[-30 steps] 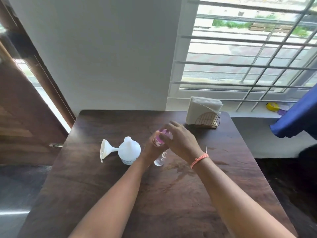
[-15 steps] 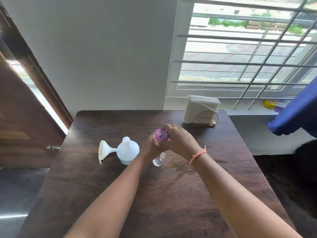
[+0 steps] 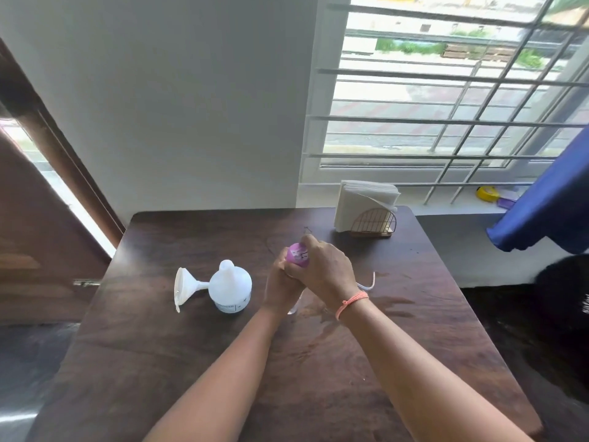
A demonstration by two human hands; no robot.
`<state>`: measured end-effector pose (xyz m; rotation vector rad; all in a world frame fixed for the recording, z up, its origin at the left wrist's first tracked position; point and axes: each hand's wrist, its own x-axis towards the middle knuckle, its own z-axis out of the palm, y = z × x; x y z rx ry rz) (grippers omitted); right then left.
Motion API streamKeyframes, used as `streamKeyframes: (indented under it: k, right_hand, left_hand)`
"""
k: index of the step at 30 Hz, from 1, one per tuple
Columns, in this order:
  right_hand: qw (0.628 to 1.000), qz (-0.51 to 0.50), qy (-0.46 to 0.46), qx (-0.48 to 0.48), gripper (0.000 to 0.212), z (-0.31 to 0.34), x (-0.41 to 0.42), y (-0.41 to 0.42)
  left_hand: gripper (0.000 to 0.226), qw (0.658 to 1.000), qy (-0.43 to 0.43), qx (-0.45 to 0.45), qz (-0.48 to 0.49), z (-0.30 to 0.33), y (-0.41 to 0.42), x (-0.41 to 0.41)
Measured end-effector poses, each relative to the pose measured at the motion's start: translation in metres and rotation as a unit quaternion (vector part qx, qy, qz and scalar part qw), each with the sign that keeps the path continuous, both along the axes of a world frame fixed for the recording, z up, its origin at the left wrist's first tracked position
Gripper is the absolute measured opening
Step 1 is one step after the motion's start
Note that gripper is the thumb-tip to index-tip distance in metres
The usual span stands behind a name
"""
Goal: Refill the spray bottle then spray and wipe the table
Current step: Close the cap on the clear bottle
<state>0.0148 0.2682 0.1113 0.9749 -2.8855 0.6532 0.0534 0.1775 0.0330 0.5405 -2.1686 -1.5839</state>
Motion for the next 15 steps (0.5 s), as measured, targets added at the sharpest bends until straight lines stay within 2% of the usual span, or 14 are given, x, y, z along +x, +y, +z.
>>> streamKeyframes:
  k: [2, 4, 6, 8, 10, 12, 15]
  right_hand:
    - [0.993, 0.029, -0.093, -0.068, 0.048, -0.005, -0.002, 0.006]
    - [0.969, 0.035, -0.185, -0.160, 0.052, -0.019, -0.003, 0.013]
    - [0.943, 0.015, -0.235, -0.233, 0.046, -0.036, -0.004, 0.024]
    - [0.930, 0.021, -0.276, -0.243, 0.040, -0.051, -0.007, 0.038]
    - [0.916, 0.068, -0.330, -0.216, 0.058, -0.059, -0.006, 0.052]
    - [0.922, 0.083, -0.325, -0.191, 0.065, -0.067, -0.010, 0.063]
    - [0.946, -0.008, -0.245, -0.210, 0.050, -0.079, -0.019, 0.076]
  left_hand:
    - [0.040, 0.999, 0.004, 0.054, 0.002, 0.003, -0.002, 0.000]
    - [0.032, 0.993, -0.023, 0.108, 0.028, 0.006, -0.007, -0.004]
    - [0.033, 0.983, -0.013, 0.177, 0.049, 0.010, -0.009, -0.005]
    - [0.036, 0.971, 0.006, 0.235, 0.051, 0.014, -0.006, -0.009]
    - [0.034, 0.965, 0.019, 0.259, 0.025, 0.020, 0.005, -0.014]
    - [0.039, 0.957, 0.031, 0.288, -0.022, 0.026, 0.020, -0.021]
    - [0.043, 0.933, 0.016, 0.335, -0.130, 0.032, 0.042, -0.037]
